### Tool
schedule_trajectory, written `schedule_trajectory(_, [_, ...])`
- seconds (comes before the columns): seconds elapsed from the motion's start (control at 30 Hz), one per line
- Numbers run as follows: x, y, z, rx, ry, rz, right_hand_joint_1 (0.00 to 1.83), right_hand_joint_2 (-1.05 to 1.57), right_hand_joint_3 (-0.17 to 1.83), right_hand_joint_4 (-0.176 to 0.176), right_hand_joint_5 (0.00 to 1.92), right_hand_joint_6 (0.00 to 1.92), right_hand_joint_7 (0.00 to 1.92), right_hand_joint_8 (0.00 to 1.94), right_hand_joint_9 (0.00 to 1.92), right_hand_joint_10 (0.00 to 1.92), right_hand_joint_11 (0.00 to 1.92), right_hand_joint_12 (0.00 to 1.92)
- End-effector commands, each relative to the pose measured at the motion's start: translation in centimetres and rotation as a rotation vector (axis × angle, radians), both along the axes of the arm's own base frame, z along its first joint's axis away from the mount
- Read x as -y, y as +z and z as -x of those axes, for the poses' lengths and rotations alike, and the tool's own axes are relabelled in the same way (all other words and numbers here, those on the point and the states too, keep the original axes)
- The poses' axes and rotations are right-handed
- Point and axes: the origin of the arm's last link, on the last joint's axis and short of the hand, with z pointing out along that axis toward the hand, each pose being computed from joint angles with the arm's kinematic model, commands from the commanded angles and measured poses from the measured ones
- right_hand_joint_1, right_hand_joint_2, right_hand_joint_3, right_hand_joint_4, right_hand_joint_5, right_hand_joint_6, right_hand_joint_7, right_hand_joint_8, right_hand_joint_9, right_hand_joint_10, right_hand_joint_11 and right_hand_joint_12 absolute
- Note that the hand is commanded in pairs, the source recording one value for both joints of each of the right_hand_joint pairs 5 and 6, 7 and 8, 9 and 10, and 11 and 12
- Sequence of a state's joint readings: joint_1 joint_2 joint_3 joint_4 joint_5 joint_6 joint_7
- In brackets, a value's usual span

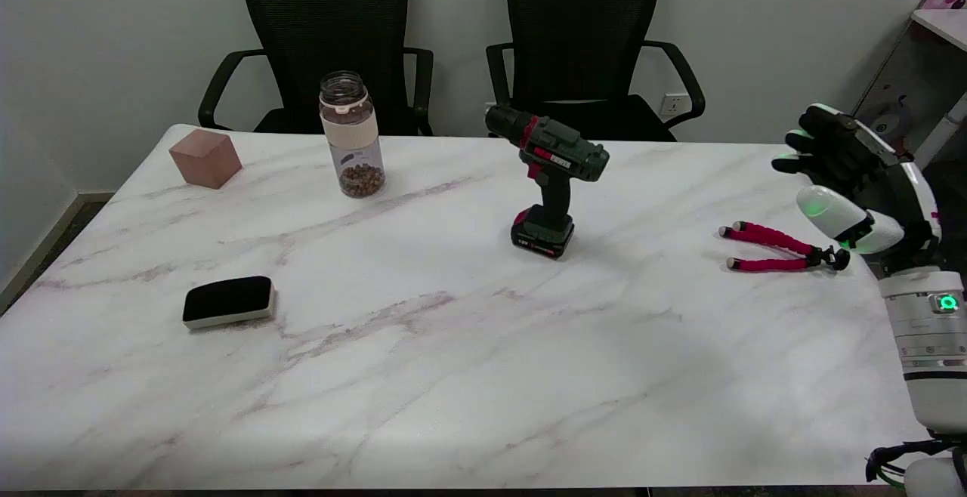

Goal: Pick up the power screwdriver.

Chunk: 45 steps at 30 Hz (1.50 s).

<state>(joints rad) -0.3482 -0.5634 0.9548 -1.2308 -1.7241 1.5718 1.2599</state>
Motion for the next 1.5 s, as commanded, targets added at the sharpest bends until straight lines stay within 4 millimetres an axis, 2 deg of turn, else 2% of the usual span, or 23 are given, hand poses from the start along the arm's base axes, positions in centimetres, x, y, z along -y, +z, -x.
schedule_trajectory(0.03, [0.2,-0.4,1.1,-0.031,-0.102,-0.044,0.91,0.13,0.66,-0.090,0.38,0.38,0.38,0.38,0.52,0.52,0.71,0.71])
schedule_trajectory(0.2, [0.2,0.4,1.4,-0.019,-0.119,-0.017,0.91,0.10,0.67,-0.082,0.35,0.35,0.35,0.35,0.51,0.51,0.71,0.71])
schedule_trajectory(0.37, [2.4,-0.7,2.3,0.015,-0.187,-0.079,0.88,0.03,0.71,-0.058,0.29,0.29,0.29,0.29,0.48,0.48,0.62,0.62])
schedule_trajectory(0.57, [7.6,-4.2,5.2,0.154,-0.265,-0.165,0.86,-0.13,0.70,-0.004,0.24,0.24,0.24,0.24,0.40,0.40,0.41,0.41])
schedule_trajectory(0.6, [8.8,-5.1,5.7,0.203,-0.266,-0.184,0.86,-0.19,0.68,0.020,0.23,0.23,0.23,0.23,0.35,0.35,0.32,0.32])
schedule_trajectory(0.7, [11.7,-6.5,6.9,0.314,-0.239,-0.234,0.87,-0.29,0.69,0.042,0.21,0.21,0.21,0.21,0.31,0.31,0.22,0.22])
schedule_trajectory(0.8, [13.8,-8.2,9.0,0.423,-0.238,-0.305,0.87,-0.32,0.68,0.055,0.21,0.21,0.21,0.21,0.28,0.28,0.17,0.17])
schedule_trajectory(0.9, [15.8,-9.6,9.9,0.466,-0.238,-0.359,0.87,-0.33,0.65,0.059,0.21,0.21,0.21,0.21,0.27,0.27,0.14,0.14])
schedule_trajectory(1.1, [17.9,-10.4,9.9,0.472,-0.246,-0.361,0.88,-0.33,0.64,0.066,0.20,0.20,0.20,0.20,0.28,0.28,0.15,0.15])
schedule_trajectory(1.27, [20.0,-11.1,9.6,0.477,-0.292,-0.371,0.91,-0.40,0.67,0.086,0.19,0.19,0.19,0.19,0.26,0.26,0.11,0.11])
schedule_trajectory(1.33, [20.6,-11.3,9.3,0.467,-0.297,-0.374,0.91,-0.43,0.69,0.106,0.18,0.18,0.18,0.18,0.26,0.26,0.08,0.08])
schedule_trajectory(1.5, [22.3,-11.9,8.5,0.432,-0.313,-0.394,0.91,-0.47,0.68,0.121,0.17,0.17,0.17,0.17,0.28,0.28,0.12,0.12])
